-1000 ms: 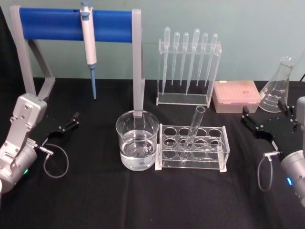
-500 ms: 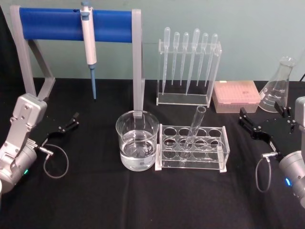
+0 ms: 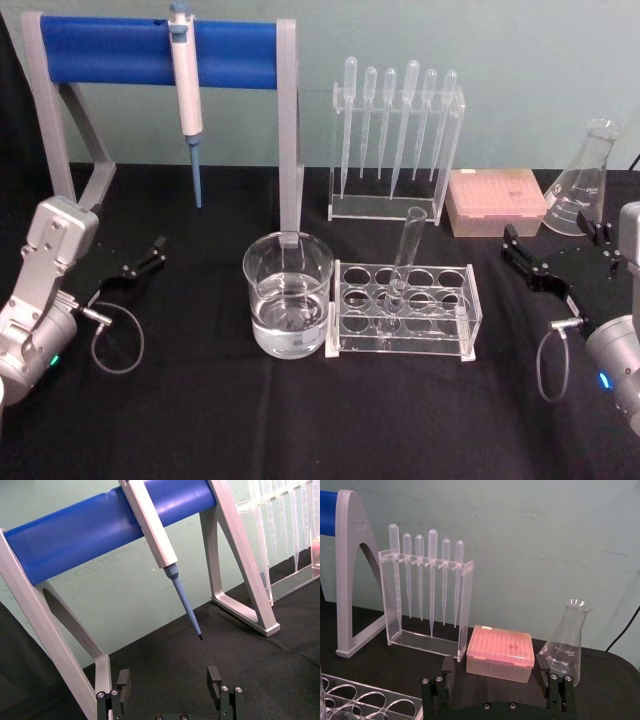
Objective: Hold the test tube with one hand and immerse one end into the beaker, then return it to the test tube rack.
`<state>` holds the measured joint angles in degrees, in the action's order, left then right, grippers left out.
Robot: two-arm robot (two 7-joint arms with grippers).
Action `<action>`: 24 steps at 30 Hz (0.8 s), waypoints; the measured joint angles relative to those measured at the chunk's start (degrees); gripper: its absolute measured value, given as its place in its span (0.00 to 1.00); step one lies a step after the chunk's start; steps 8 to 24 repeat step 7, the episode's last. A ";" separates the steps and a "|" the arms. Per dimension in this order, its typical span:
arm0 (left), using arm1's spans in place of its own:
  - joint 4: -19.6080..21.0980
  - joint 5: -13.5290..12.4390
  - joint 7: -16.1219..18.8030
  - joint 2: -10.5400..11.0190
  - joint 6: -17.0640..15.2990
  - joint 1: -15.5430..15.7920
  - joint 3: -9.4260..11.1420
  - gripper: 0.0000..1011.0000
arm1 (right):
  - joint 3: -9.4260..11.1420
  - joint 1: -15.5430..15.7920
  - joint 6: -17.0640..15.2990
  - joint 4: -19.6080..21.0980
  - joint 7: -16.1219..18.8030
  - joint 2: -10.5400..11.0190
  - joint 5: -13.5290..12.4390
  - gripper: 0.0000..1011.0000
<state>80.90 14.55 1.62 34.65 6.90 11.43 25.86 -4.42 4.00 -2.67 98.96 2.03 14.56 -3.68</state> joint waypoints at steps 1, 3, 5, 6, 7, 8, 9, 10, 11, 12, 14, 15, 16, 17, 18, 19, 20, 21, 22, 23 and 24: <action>0.00 0.00 0.00 0.00 0.00 0.00 0.00 0.99 | 0.00 0.00 0.01 0.00 -0.01 0.00 0.00 0.99; 0.00 0.00 0.00 0.00 0.00 0.00 0.00 0.99 | -0.01 0.00 0.02 0.00 -0.02 0.01 0.01 0.99; 0.00 0.00 0.00 0.00 0.00 0.00 0.00 0.99 | 0.00 0.00 0.03 0.00 -0.03 0.02 0.02 0.99; 0.00 0.00 0.00 0.00 0.00 0.00 0.00 0.99 | -0.01 0.00 0.03 0.00 -0.03 0.02 0.03 0.99; 0.00 0.00 0.00 0.00 0.00 0.00 0.00 0.99 | -0.01 0.00 0.04 0.00 -0.04 0.03 0.04 0.99; 0.00 0.00 0.00 0.00 0.00 0.00 0.00 0.99 | -0.01 0.00 0.04 0.00 -0.04 0.03 0.04 0.99; 0.00 0.00 0.00 0.00 0.00 0.00 0.00 0.99 | -0.01 0.00 0.04 0.00 -0.04 0.03 0.04 0.99; 0.00 0.00 0.00 0.00 0.00 0.00 0.00 0.99 | -0.01 0.00 0.04 0.00 -0.04 0.03 0.04 0.99; 0.00 0.00 0.00 0.00 0.00 0.00 0.00 0.99 | -0.01 0.00 0.04 0.00 -0.04 0.03 0.04 0.99; 0.00 0.00 0.00 0.00 0.00 0.00 0.00 0.99 | -0.01 0.00 0.04 0.00 -0.04 0.03 0.04 0.99; 0.00 0.00 0.00 0.00 0.00 0.00 0.00 0.99 | -0.01 0.00 0.04 0.00 -0.04 0.03 0.04 0.99; 0.00 0.00 0.00 0.00 0.00 0.00 0.00 0.99 | -0.01 0.00 0.04 0.00 -0.04 0.03 0.04 0.99; 0.00 0.00 0.00 0.00 0.00 0.00 0.00 0.99 | -0.01 0.00 0.04 0.00 -0.04 0.03 0.04 0.99; 0.00 0.00 0.00 0.00 0.00 0.00 0.00 0.99 | -0.01 0.00 0.04 0.00 -0.04 0.03 0.04 0.99; 0.00 0.00 0.00 0.00 0.00 0.00 0.00 0.99 | -0.01 0.00 0.04 0.00 -0.04 0.03 0.04 0.99; 0.00 0.00 0.00 0.00 0.00 0.00 0.00 0.99 | -0.01 0.00 0.04 0.00 -0.04 0.03 0.04 0.99; 0.00 0.00 0.00 0.00 0.00 0.00 0.00 0.99 | -0.01 0.00 0.04 0.00 -0.04 0.03 0.04 0.99; 0.00 0.00 0.00 0.00 0.00 0.00 0.00 0.99 | -0.01 0.00 0.04 0.00 -0.04 0.03 0.04 0.99; 0.00 0.00 0.00 0.00 0.00 0.00 0.00 0.99 | -0.01 0.00 0.04 0.00 -0.04 0.03 0.04 0.99; 0.00 0.00 0.00 0.00 0.00 0.00 0.00 0.99 | -0.01 0.00 0.04 0.00 -0.04 0.03 0.04 0.99; 0.00 0.00 0.00 0.00 0.00 0.00 0.00 0.99 | -0.01 0.00 0.04 0.00 -0.04 0.03 0.04 0.99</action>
